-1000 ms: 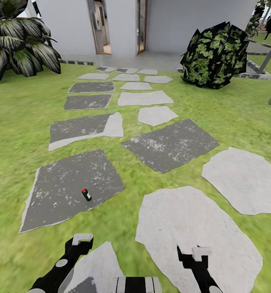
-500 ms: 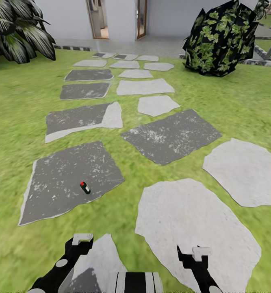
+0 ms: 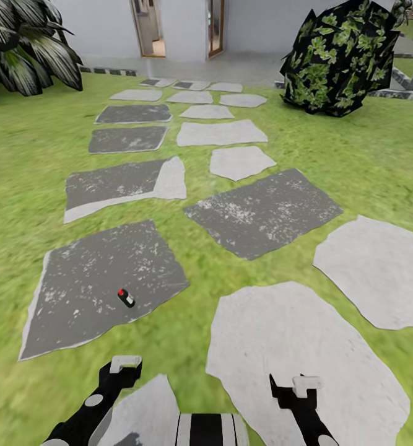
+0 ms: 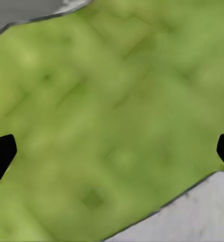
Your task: Pick up the pesticide atomizer in the garden and spray insectifuge to fully cover both potted plants in the garden.
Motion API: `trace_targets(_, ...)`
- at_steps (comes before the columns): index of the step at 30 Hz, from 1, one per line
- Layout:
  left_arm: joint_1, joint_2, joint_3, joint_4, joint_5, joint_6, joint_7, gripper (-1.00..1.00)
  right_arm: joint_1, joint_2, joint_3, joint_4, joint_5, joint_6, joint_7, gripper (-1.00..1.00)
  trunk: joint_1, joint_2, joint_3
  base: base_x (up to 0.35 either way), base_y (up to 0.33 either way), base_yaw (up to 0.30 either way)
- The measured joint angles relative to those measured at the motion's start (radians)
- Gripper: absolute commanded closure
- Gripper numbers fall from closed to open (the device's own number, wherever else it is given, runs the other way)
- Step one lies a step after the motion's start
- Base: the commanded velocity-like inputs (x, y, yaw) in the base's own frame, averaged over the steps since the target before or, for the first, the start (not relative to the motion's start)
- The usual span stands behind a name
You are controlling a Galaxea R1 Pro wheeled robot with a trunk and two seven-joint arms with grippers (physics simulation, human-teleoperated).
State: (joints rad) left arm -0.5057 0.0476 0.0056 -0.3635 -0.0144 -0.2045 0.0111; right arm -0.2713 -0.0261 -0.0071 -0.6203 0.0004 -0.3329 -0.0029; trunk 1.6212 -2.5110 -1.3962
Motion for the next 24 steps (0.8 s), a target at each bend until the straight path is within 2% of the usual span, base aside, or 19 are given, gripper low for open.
trace_targets(14, 0.0, 0.0, 0.0, -0.001, 0.001, -0.001, 0.0, -1.0, 0.0, 0.0, 0.001, 0.0, 0.001, 0.0, 0.0, -1.0, 0.0, 0.0, 0.0, 0.317, 0.133, 0.0)
trace_targets(24, 0.0, 0.0, 0.0, -0.001, 0.001, -0.001, 0.0, -1.0, 0.0, 0.0, 0.001, 0.0, 0.001, 0.0, 0.0, -1.0, 0.0, 0.0, 0.0, 0.184, 0.198, 0.0)
